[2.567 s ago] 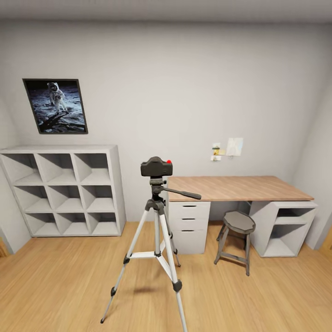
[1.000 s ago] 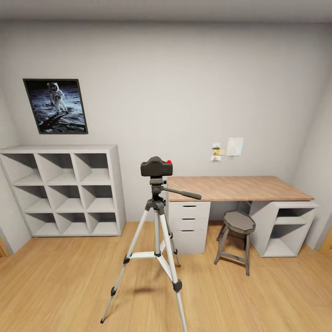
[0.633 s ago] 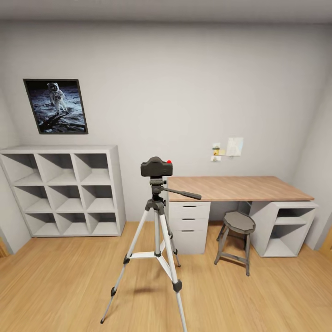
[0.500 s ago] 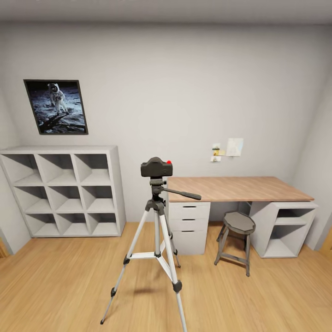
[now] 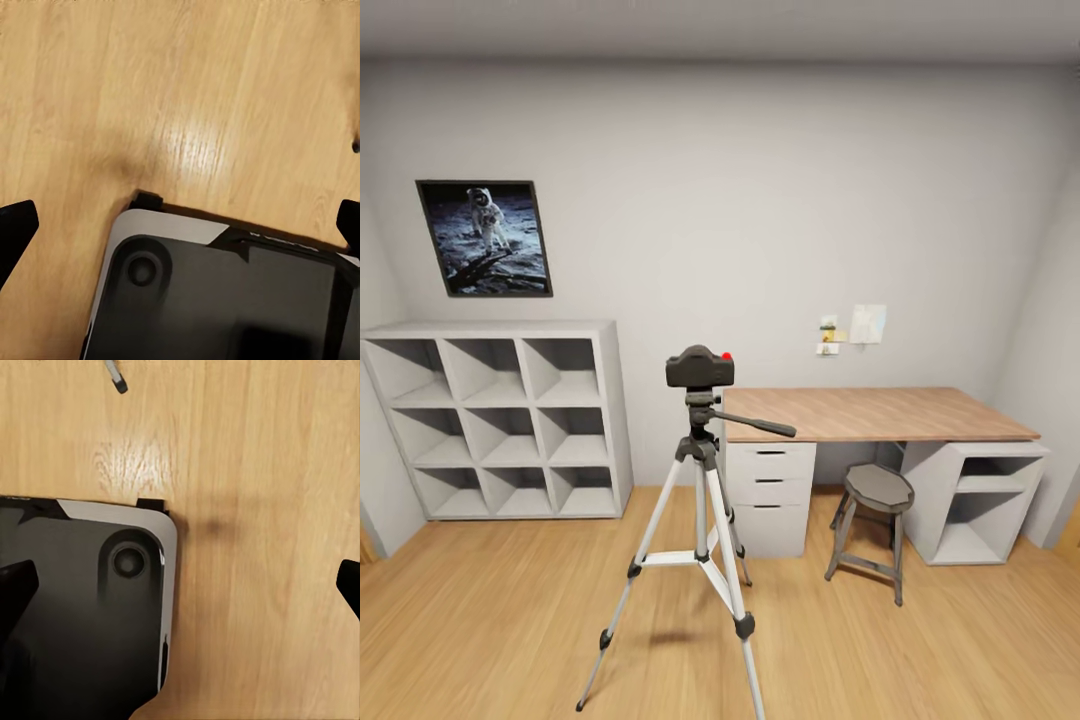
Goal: Attach the digital camera to the camera tripod in the bedroom.
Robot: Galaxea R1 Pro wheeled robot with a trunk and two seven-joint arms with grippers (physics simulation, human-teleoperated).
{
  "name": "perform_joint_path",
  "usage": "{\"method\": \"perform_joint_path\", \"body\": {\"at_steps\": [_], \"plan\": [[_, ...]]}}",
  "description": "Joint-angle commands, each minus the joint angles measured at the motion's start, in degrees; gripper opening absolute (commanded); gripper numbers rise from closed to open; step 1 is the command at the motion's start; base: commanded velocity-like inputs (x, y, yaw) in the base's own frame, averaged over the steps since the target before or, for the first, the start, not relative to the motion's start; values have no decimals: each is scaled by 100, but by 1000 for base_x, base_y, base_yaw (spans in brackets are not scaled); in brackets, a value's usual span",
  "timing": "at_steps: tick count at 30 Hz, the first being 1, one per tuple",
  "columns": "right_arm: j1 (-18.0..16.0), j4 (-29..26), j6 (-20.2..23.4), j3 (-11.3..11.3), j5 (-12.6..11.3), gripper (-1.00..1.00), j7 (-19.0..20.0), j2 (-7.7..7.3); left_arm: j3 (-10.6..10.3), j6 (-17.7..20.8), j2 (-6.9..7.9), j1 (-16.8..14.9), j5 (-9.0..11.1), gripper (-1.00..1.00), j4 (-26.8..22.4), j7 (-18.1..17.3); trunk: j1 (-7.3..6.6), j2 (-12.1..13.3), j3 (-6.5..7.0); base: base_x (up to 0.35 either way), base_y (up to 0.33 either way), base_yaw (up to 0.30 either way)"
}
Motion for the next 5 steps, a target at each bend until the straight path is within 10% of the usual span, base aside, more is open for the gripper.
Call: {"method": "perform_joint_path", "body": {"at_steps": [1, 5], "plan": [[-3, 12, -26, -49, 40, 100, 15, -3, -48, -7, 1, 1, 31, 100, -7, 23, 2, -3, 4, 0, 0, 0], [-4, 12, -22, -47, 40, 100, 15, -5, -52, -7, 1, 1, 21, 100, -19, 23, 2, -3, 20, 0, 0, 0]]}}
